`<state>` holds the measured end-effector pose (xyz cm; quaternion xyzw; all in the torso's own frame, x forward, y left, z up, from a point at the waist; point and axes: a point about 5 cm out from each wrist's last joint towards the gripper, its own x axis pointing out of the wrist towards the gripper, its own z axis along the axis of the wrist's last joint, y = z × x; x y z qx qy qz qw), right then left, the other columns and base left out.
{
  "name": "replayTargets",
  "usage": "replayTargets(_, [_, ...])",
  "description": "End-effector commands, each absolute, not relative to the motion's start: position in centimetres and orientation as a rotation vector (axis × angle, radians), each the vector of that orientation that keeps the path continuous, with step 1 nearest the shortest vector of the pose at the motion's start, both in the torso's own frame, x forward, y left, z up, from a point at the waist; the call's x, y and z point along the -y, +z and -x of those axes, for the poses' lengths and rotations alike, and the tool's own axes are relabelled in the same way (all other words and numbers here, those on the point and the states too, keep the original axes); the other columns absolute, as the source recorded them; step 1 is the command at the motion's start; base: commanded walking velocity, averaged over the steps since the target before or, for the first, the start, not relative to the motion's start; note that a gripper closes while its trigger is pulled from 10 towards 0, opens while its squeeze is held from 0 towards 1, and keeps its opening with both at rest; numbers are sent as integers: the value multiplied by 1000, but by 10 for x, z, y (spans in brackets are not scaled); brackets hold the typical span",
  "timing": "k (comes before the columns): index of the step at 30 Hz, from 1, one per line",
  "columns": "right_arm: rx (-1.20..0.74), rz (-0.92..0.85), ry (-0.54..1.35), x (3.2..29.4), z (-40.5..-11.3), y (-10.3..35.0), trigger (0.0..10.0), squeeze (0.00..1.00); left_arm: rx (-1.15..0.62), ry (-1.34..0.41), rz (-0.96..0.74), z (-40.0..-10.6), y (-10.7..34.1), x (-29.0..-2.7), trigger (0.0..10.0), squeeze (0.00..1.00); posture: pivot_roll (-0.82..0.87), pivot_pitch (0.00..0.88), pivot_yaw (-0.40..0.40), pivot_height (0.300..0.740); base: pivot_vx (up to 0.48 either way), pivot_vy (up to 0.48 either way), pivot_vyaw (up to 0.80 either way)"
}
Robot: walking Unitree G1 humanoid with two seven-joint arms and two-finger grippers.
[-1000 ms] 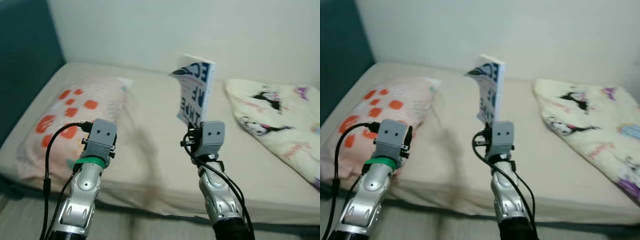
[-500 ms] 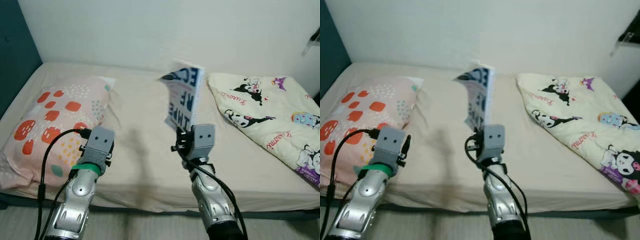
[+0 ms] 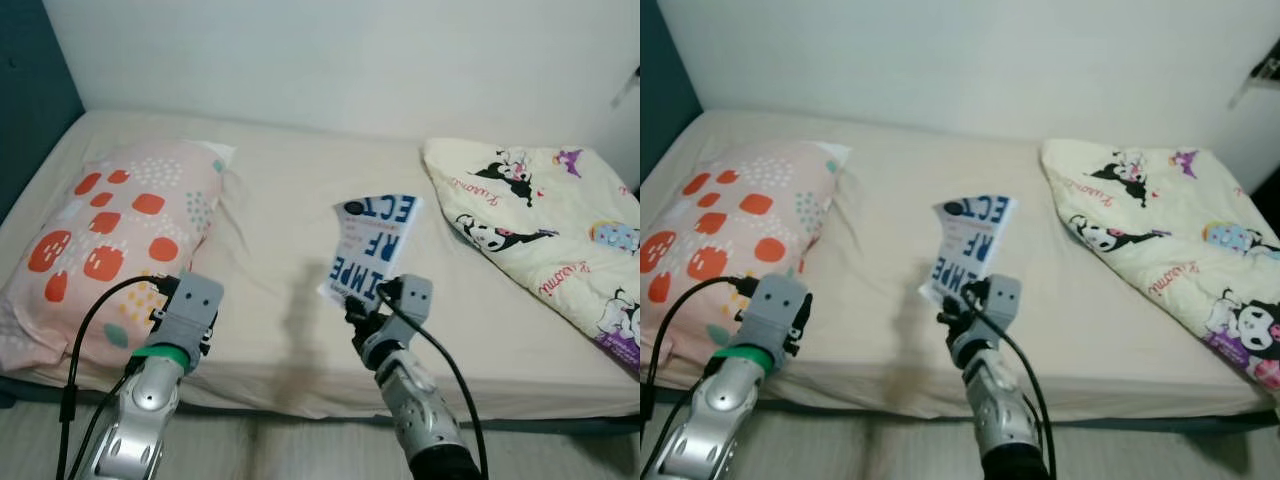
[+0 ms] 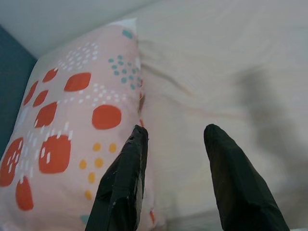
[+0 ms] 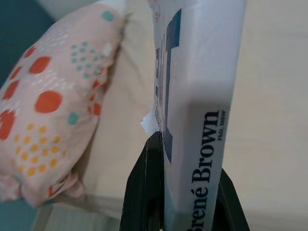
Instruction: Clean up the room
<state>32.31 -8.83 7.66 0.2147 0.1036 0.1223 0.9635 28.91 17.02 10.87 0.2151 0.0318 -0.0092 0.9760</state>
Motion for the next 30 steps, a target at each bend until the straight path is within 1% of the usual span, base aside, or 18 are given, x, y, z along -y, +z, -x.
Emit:
replayTargets(1, [-182,-449,279,80,-326,84,10000,0,-73,-39,-427,-285,105,-169,10000,0,90,95,-35,740,0,0,0])
replayTargets(2, [-186,-475,293,77,-328,86,10000,0,-71,-37,-416,-284,106,-168,10000,0,103,101,-43,740,0,0,0])
replayTargets(5, [-179,-482,306,73,-329,88,10000,0,-68,-33,-402,-282,107,-168,10000,0,108,102,-46,740,0,0,0])
replayTargets(7, [-158,-459,327,67,-331,92,10000,0,-63,-27,-385,-280,108,-166,10000,0,113,103,-49,740,0,0,0])
replayTargets(10, [-156,-436,338,65,-331,93,10000,0,-63,-27,-375,-279,108,-164,10000,0,118,104,-51,735,0,0,0])
replayTargets(11, [-156,-436,338,65,-331,93,10000,0,-63,-27,-375,-279,108,-164,10000,0,118,104,-51,735,0,0,0])
replayTargets(13, [-153,-415,344,65,-331,92,10000,0,-62,-28,-368,-279,109,-163,10000,0,117,105,-53,720,0,0,0])
replayTargets(24, [-149,-405,341,68,-332,92,10000,0,-59,-36,-364,-279,109,-161,10000,0,108,107,-50,700,0,0,0])
replayTargets(30, [-138,-392,325,73,-333,92,10000,0,-58,-46,-366,-279,111,-159,10000,0,108,108,-46,680,0,0,0])
